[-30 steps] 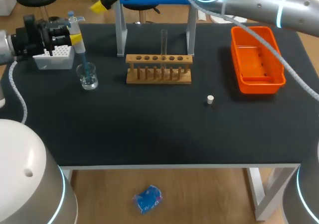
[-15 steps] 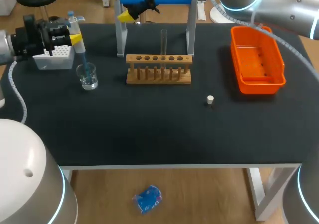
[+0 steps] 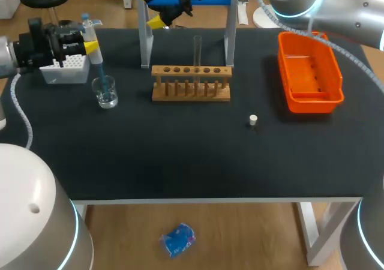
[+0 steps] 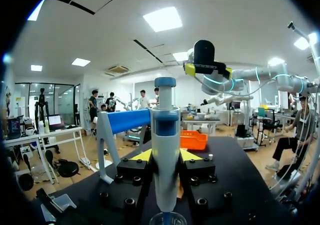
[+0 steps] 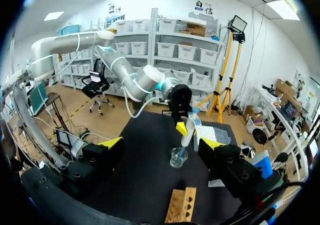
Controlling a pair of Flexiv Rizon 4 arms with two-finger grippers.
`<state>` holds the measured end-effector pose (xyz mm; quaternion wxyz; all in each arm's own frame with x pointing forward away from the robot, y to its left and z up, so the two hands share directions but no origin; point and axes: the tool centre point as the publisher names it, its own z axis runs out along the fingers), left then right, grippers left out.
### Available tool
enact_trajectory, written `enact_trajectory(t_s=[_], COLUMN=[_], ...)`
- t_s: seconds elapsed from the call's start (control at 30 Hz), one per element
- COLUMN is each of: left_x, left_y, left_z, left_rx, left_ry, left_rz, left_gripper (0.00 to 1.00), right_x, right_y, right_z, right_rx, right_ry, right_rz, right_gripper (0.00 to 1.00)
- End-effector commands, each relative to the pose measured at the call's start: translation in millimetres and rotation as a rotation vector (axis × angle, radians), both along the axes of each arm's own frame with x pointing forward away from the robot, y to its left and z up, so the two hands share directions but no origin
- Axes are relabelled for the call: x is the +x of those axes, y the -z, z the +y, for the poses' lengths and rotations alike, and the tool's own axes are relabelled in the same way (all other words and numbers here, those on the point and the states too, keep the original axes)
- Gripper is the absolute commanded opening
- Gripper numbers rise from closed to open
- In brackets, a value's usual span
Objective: Invert the test tube, pick up the pipette, mount the tip to pipette, aspirate from beaker and dispense into the tube, eject the tip, return the pipette, and cap with the stopper.
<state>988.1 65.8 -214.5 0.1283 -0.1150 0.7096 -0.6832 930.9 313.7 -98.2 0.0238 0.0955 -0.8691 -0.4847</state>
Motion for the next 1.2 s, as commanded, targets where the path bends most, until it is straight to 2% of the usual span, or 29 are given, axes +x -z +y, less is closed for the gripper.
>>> enact_trajectory(t_s=[0.03, 0.2, 0.5, 0.67, 1.2], left_x=[0.3, 0.3, 0.3, 0.3, 0.3], left_y=[-0.2, -0.2, -0.2, -0.2, -0.2], left_z=[0.3, 0.3, 0.3, 0.3, 0.3], left_rx=[0.0, 0.0, 0.0, 0.0, 0.0], left_ry=[0.001, 0.001, 0.001, 0.001, 0.001], left_rz=[0.0, 0.0, 0.0, 0.0, 0.0], left_gripper=[0.0, 0.0, 0.0, 0.0, 0.0], right_x=[-5.7, -0.7, 13.2, 20.8, 35.8], right_y=[-4.8, -2.9, 19.6, 37.4, 99.7], right_z=[-47.7, -83.3, -122.8, -136.6, -162.1], right_rx=[0.014, 0.0, -0.035, -0.04, -0.079], right_ry=[0.027, 0.071, 0.086, 0.083, 0.092], right_rz=[0.003, -0.003, -0.023, -0.031, 0.033], right_gripper=[1.0, 1.0, 1.0, 1.0, 1.0])
